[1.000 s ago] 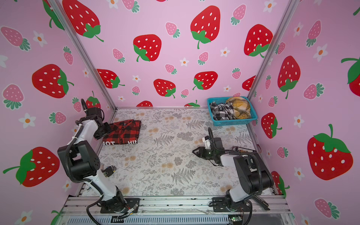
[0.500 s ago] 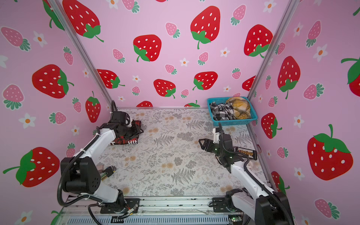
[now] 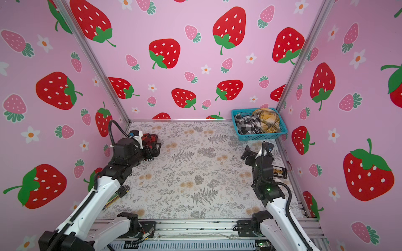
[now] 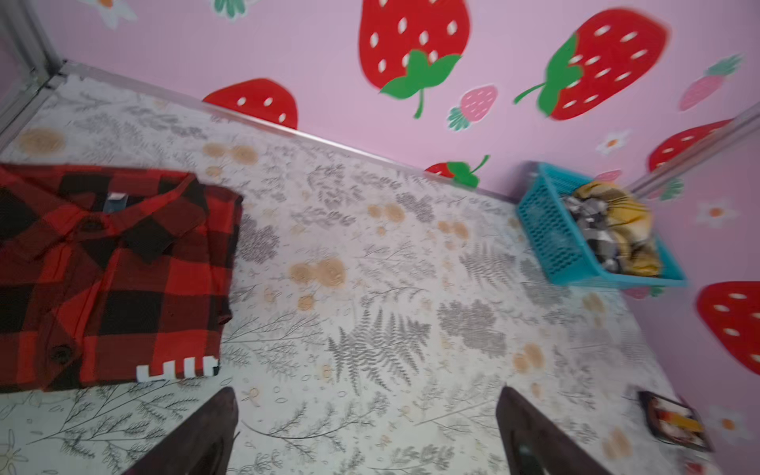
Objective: Fold and stack the long sleeve shirts
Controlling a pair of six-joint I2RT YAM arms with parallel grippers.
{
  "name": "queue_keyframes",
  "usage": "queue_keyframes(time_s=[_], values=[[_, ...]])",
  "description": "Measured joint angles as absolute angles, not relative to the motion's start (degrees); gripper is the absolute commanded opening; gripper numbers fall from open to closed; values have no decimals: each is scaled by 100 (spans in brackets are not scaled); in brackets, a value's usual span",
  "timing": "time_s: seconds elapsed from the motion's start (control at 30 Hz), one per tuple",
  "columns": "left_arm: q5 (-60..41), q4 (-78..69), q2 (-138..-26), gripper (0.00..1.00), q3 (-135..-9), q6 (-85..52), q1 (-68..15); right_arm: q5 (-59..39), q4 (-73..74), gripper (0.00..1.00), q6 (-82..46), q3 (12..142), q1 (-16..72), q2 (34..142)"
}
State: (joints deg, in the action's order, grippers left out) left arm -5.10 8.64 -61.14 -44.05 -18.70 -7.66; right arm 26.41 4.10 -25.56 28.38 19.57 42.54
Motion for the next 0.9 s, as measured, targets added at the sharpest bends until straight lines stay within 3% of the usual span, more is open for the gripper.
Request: queue_keyframes(time_s=[0.23,0.37,0.77,0.9], values=[[727,-499,-6993,99,-3030,-1096,-294,4128,1726,99,-2176,1706,1669,5522],[1105,-1511,-7253,99,-2648,-770,-71,4342,2895,99,-1957,1374,1304,6598],[493,-3640,-8626,99,-2493,-613,303,1964,6672,99,-729,1282,617,8724],[198,-3909,-8925,99,-2512,-425,62,1347,6934,99,-534,1284,521,9050]])
